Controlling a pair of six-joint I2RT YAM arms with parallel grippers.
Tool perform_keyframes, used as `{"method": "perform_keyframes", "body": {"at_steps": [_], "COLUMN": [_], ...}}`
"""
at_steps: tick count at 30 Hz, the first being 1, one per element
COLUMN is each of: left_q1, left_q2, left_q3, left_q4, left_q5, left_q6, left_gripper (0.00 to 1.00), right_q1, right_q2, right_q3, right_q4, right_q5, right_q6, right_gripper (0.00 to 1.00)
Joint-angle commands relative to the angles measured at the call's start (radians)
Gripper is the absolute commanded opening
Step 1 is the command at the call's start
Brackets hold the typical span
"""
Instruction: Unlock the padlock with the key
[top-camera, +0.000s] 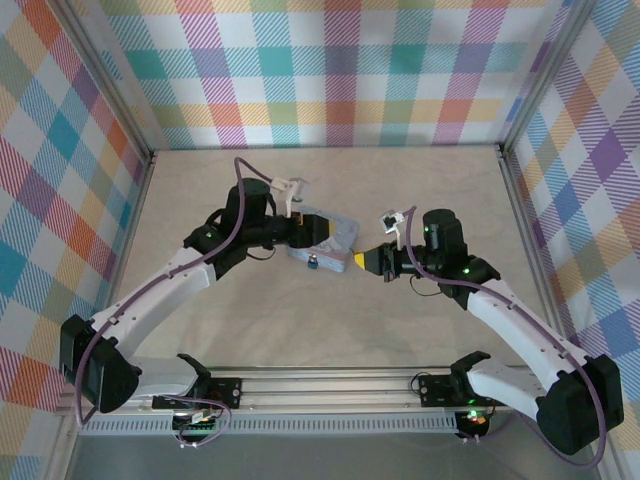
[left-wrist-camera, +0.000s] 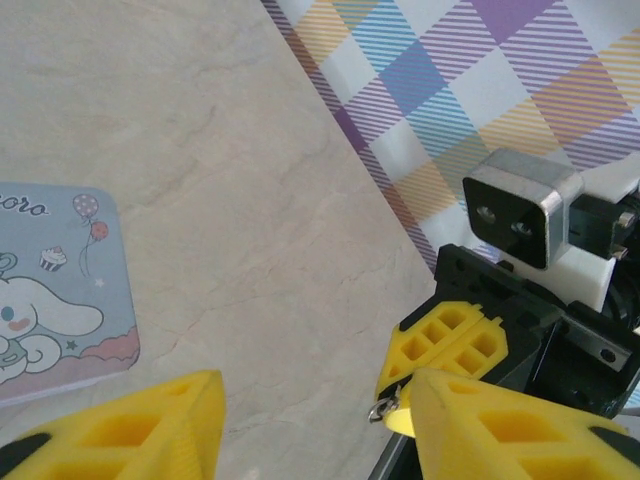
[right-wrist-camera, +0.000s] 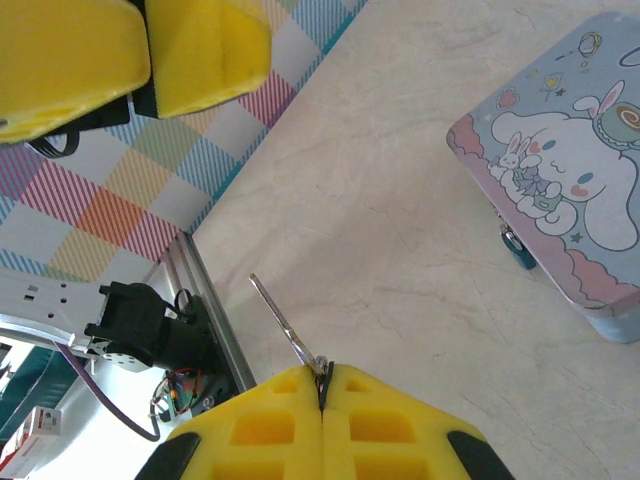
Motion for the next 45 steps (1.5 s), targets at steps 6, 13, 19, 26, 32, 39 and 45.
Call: {"method": "perform_keyframes", "body": {"at_steps": [6,13,19,26,32,39,45], "left_q1": [0.005,0.019,0.072,0.129,0.13,0.128,0.108], "left_q2": [-0.084,-0.129,-0.135,-0.072,0.006,0.071,0.147], "left_q3": [-0.131,-0.294,-0.4,-0.498,-0.51,-0.504,-0.488], "left_q4": [-0.024,0.003,0.079,0.253,0.334,0.358,0.403], "left_q5": [-0.162,-0.272,-0.241,-0.143,-0.138,-0.174,-0.172], "left_q6": [-0.016,-0.054,-0.103,-0.141,-0.098,0.006,0.074], "left_gripper": [0.69,0.79,0.84,0.86,0.86,0.85,0.79], "right_q1": [0.008,0.008,0.004,-0.01,-0.024,-0.032,-0.032], "right_q2": [0.082,0.28,0.501,0.684,0.804,0.863,0.88], "right_q3": [0.071,0.131,0.27,0.388,0.455,0.453,0.442], "right_q4": [-0.042,0.027,-0.02,-0.007,0.003,-0.012,-0.084], "right_q5": [0.091,0.118,0.098,0.048,0.029,0.032,0.069], "right_q6": [0.011,0.058,0.084,0.104,0.108,0.119,0.097], "right_gripper": [0.05,0.05,0.05,0.04,0.03,0.03,0.03]}}
